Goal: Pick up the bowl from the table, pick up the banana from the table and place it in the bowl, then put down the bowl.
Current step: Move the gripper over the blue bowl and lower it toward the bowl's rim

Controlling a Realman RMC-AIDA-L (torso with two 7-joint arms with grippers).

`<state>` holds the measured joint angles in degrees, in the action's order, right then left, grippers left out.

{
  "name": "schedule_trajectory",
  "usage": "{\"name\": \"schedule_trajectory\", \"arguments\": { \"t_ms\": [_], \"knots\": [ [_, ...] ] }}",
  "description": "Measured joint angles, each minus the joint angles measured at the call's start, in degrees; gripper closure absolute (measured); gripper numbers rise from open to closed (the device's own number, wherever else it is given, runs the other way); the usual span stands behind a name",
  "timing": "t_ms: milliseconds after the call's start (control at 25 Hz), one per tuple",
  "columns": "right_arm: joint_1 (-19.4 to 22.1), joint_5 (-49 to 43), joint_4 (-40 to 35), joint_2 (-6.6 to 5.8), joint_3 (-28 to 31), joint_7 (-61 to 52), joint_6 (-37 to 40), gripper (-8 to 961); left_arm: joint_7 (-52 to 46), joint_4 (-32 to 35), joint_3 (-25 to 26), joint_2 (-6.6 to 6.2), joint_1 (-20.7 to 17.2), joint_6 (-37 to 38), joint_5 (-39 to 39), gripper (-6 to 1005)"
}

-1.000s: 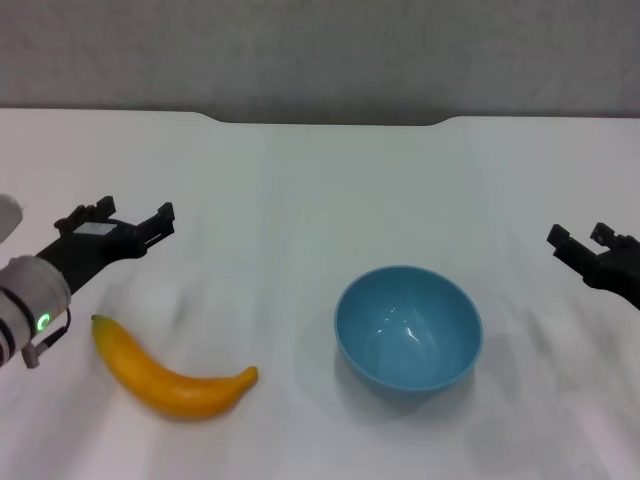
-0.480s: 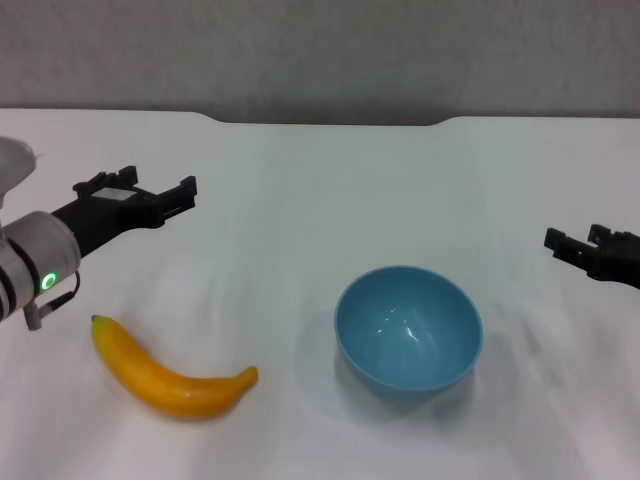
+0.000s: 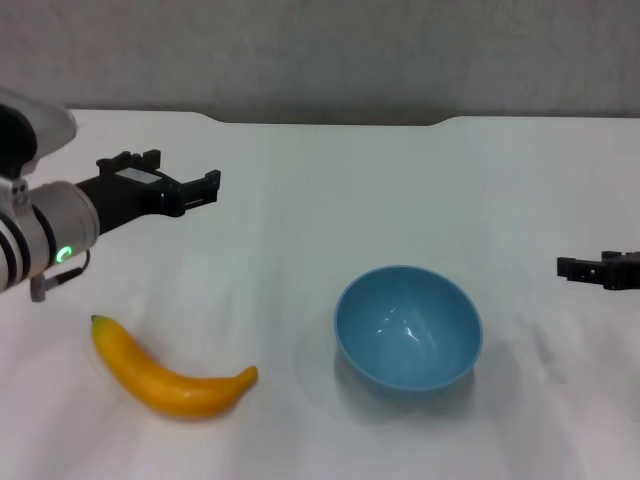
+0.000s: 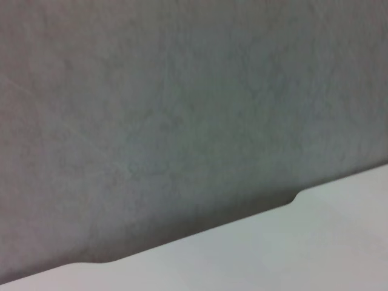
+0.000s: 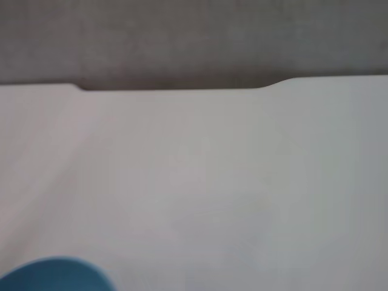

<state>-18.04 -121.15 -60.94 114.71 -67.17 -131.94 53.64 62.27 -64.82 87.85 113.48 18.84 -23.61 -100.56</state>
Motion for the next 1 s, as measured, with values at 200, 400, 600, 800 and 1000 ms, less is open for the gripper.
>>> {"name": "schedule_trajectory", "arguments": {
  "t_ms": [200,400,600,800,1000],
  "knots": [
    [-4.3,-5.3,0.0,-0.03,3.8,-2.2,5.3,198,-10.3,-2.7,5.0,1.99,0.9,-5.1,-14.6,97],
    [-11.4,-14.4,1.1,-0.09,7.7,-6.1,10.9,198,-9.7,-3.0,5.6,2.81,0.7,-5.1,-16.1,96],
    [-20.1,-18.7,7.8,-0.15,8.8,-6.0,15.1,197,-9.8,-2.9,5.6,2.8,1.1,-5.3,-16.2,96],
    [-26.0,-20.9,14.3,-0.1,8.7,-4.8,15.5,198,-9.8,-2.8,5.4,2.79,1.4,-5.3,-16.3,97],
    [-28.0,-20.7,18.6,0.12,8.3,-4.0,15.4,199,-9.8,-2.6,5.3,2.79,1.8,-5.3,-16.4,97]
  ]
}}
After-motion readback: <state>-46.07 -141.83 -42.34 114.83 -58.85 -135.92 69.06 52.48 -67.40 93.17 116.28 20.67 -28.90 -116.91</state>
